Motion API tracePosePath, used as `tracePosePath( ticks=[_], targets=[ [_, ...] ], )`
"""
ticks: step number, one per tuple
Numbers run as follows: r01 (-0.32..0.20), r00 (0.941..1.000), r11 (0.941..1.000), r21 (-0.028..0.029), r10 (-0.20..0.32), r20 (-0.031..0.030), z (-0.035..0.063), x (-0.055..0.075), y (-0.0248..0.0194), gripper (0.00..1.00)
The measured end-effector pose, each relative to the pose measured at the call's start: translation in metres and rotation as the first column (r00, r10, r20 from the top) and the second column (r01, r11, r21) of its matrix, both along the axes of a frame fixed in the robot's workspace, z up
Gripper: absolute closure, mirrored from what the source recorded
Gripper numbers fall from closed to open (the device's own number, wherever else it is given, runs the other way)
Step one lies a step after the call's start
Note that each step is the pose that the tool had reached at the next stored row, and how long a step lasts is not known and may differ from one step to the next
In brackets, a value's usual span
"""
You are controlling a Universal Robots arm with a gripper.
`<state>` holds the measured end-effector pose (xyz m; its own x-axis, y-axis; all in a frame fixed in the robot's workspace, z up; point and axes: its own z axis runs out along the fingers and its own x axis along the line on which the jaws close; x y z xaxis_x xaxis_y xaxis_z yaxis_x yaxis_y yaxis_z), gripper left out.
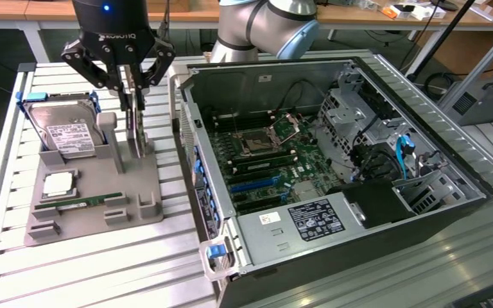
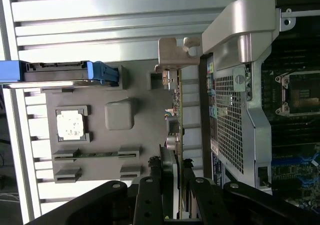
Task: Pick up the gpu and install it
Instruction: 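Pick up the gpu and move the gpu toward the slot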
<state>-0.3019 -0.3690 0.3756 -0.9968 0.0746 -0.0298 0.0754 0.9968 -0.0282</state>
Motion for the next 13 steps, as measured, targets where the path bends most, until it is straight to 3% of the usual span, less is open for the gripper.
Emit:
tracePosePath(
  ticks=[13],
  targets=[
    [0.000, 1.0000, 1.0000, 0.0000, 0.000, 0.0000, 0.0138, 0.000, 0.0000, 0.73]
  ],
)
